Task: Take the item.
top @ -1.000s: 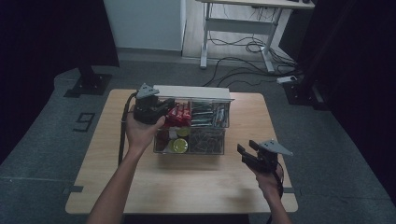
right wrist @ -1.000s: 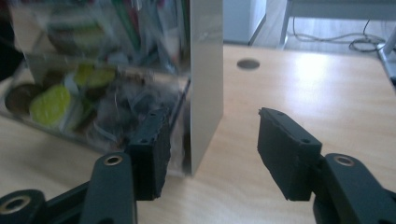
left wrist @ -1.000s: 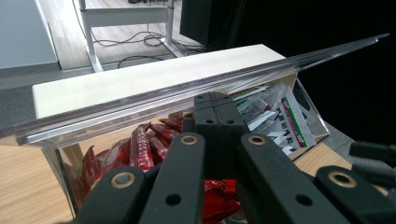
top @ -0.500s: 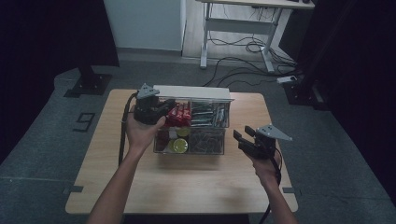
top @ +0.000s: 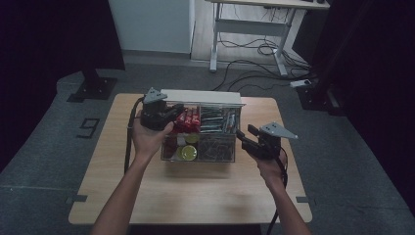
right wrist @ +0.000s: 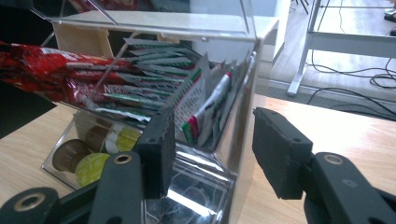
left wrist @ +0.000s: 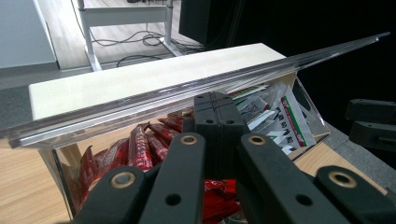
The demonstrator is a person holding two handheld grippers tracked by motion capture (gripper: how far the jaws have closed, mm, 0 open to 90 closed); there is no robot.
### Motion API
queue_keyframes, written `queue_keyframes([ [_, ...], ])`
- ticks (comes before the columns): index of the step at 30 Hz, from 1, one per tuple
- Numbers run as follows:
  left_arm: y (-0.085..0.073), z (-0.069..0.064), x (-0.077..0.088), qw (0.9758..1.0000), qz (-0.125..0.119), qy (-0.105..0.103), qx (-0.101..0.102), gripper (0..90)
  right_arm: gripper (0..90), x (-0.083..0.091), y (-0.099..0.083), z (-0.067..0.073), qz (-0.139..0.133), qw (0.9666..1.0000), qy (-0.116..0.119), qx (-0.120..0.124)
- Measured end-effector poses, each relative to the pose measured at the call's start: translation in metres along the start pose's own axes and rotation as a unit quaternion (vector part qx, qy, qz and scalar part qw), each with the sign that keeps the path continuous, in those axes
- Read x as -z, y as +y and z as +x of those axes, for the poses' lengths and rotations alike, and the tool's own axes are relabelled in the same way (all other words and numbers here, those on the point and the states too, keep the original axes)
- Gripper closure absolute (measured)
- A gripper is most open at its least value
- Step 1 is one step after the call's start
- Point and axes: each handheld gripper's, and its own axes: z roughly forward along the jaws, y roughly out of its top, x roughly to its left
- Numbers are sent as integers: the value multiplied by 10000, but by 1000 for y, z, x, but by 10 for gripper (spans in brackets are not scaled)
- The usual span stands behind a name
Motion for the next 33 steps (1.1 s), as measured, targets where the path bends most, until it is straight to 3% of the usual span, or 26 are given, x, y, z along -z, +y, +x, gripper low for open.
queue_keyframes([
  [16,0,-1,-3,10000,36,-5,-1,900,509,-16,12,11,73,9998,171,70],
  [33,0,0,-2,10000,24,-19,21,900,505,-34,21,20,127,9998,118,138],
])
